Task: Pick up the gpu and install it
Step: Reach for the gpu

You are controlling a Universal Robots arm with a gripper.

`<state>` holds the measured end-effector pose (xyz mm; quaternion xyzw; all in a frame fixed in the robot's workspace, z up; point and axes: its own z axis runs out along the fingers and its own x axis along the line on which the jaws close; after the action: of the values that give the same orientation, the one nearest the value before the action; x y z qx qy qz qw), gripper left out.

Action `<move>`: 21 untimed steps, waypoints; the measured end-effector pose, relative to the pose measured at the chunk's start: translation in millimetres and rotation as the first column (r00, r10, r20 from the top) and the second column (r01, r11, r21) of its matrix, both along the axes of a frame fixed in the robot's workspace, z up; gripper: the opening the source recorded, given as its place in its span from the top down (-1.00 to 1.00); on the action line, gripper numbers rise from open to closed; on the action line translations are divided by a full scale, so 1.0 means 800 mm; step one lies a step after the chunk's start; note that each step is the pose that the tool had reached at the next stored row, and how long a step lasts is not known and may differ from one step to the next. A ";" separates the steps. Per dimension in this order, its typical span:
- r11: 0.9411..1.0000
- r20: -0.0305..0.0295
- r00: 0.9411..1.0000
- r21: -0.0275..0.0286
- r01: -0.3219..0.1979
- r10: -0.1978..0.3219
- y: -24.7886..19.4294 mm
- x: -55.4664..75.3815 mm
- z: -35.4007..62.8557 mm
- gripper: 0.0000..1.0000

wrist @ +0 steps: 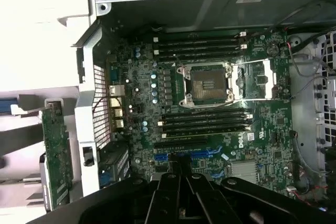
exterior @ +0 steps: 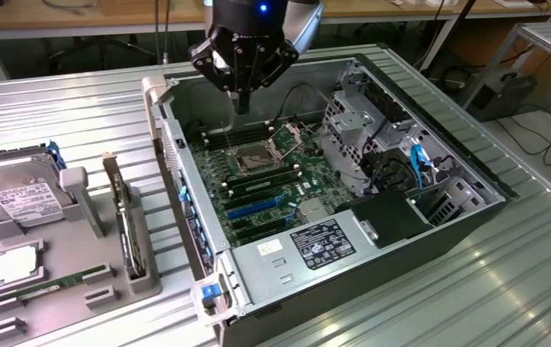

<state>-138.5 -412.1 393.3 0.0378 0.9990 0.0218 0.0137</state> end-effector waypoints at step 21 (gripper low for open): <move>1.000 0.000 1.000 -0.001 0.000 0.000 -0.0280 -0.155 -0.012 0.79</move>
<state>-262.3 -434.5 384.1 0.0379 0.9990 0.0214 0.0138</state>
